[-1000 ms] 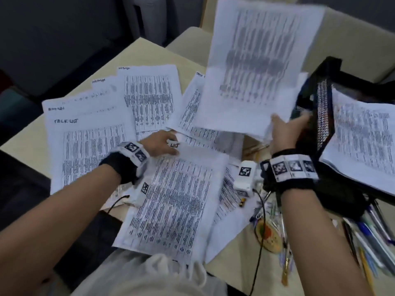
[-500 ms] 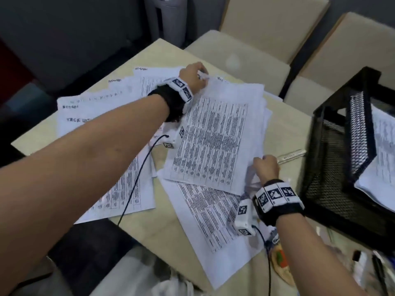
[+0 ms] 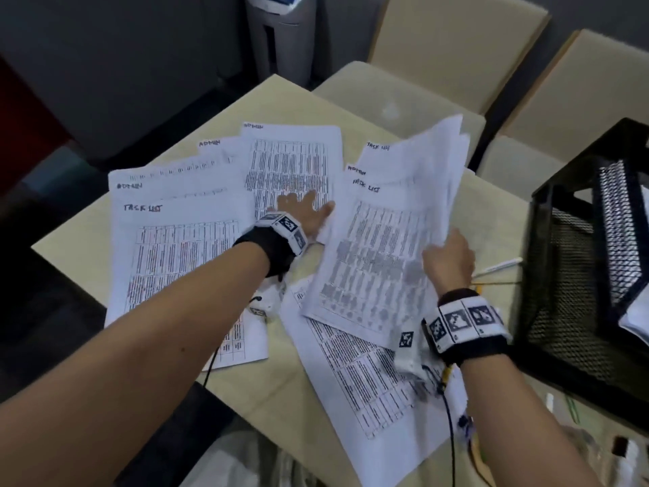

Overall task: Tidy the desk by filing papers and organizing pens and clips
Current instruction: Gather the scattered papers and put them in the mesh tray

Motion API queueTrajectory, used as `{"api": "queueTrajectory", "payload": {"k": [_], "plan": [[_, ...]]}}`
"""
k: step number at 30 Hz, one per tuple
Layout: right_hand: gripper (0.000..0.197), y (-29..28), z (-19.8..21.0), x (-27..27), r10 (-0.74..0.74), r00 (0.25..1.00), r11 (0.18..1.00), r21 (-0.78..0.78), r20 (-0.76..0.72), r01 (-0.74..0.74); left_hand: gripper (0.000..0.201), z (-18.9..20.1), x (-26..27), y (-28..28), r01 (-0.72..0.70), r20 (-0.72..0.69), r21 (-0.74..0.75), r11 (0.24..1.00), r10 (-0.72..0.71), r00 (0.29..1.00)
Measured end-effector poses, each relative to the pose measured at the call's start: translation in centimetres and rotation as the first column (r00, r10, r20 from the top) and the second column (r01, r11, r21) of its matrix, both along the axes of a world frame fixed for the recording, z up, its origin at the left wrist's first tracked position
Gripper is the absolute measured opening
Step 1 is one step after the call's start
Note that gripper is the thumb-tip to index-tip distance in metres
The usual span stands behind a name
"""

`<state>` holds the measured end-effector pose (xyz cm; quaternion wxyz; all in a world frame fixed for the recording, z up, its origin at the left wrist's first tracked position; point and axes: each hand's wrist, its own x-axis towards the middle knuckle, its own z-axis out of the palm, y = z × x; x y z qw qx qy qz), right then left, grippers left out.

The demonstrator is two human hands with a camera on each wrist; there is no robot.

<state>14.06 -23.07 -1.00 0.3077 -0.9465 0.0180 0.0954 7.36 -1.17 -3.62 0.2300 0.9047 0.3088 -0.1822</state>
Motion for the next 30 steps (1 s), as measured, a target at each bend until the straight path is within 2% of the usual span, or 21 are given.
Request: {"api": "queueTrajectory", "payload": {"k": [2,4,7,9,11,13,15,17,18,21,24,27,29,30], "plan": [[0.028,-0.4,3.4,-0.2,0.045,0.974,0.999,-0.037,0.222,-0.038,0.064,-0.8,-1.6,1.1,0.031,-0.055,0.040,0.999,-0.029,0.998],[0.036,-0.6,6.7,0.4,0.039,0.903,0.999,0.002,0.428,-0.045,0.068,-1.6,-3.2,1.3,0.048,-0.088,0.016,0.999,-0.047,0.995],[0.032,-0.2,10.3,2.5,-0.130,0.806,0.957,0.285,0.577,-0.050,0.074,-1.4,-4.2,-0.1,0.097,-0.026,-0.024,0.995,-0.098,0.995],[0.030,0.8,10.8,4.0,-0.191,0.832,0.883,0.461,0.521,-0.086,0.063,0.1,-4.5,-0.9,0.096,0.072,-0.146,0.985,-0.086,0.994],[0.031,2.6,9.0,4.9,-0.163,0.903,0.873,0.484,0.398,-0.056,0.059,1.3,-5.1,-0.8,-0.060,0.190,-0.233,0.971,0.105,0.976],[0.032,4.5,5.4,4.7,-0.089,0.972,0.891,0.454,0.219,-0.020,0.049,1.5,-6.0,0.4,-0.266,0.226,-0.082,0.960,0.278,0.934],[0.031,5.8,1.8,3.6,0.008,0.999,0.940,0.341,0.041,-0.022,0.073,0.6,-7.5,1.6,-0.369,0.092,-0.005,0.929,0.368,0.925],[0.031,6.7,-0.9,2.4,0.133,0.989,0.981,0.148,-0.059,-0.123,0.093,-0.3,-8.8,1.8,-0.399,-0.007,-0.029,0.917,0.399,0.917],[0.032,7.2,-1.7,1.9,0.183,0.979,0.981,0.077,-0.086,-0.177,0.095,-0.6,-9.0,1.8,-0.397,-0.026,-0.004,0.918,0.397,0.917],[0.035,9.2,-2.5,0.7,0.293,0.952,0.956,0.006,-0.092,-0.294,0.081,-0.4,-8.6,2.0,-0.366,-0.016,0.090,0.926,0.369,0.929],[0.039,11.0,-2.9,-0.2,0.347,0.930,0.936,0.116,-0.122,-0.334,0.071,0.2,-7.6,2.6,-0.363,0.029,0.082,0.928,0.362,0.932],[0.049,11.6,-3.0,-0.9,0.280,0.921,0.935,0.296,-0.272,-0.197,0.076,0.7,-7.1,2.9,-0.433,0.118,-0.028,0.901,0.433,0.894],[0.049,11.2,-2.8,-1.0,0.272,0.892,0.938,0.305,-0.361,-0.163,0.080,1.2,-7.1,2.7,-0.441,0.168,-0.108,0.891,0.454,0.875],[0.043,10.7,-2.7,-1.0,0.284,0.886,0.936,0.306,-0.367,-0.174,0.081,1.5,-7.1,2.5,-0.445,0.191,-0.157,0.881,0.470,0.862]]}}
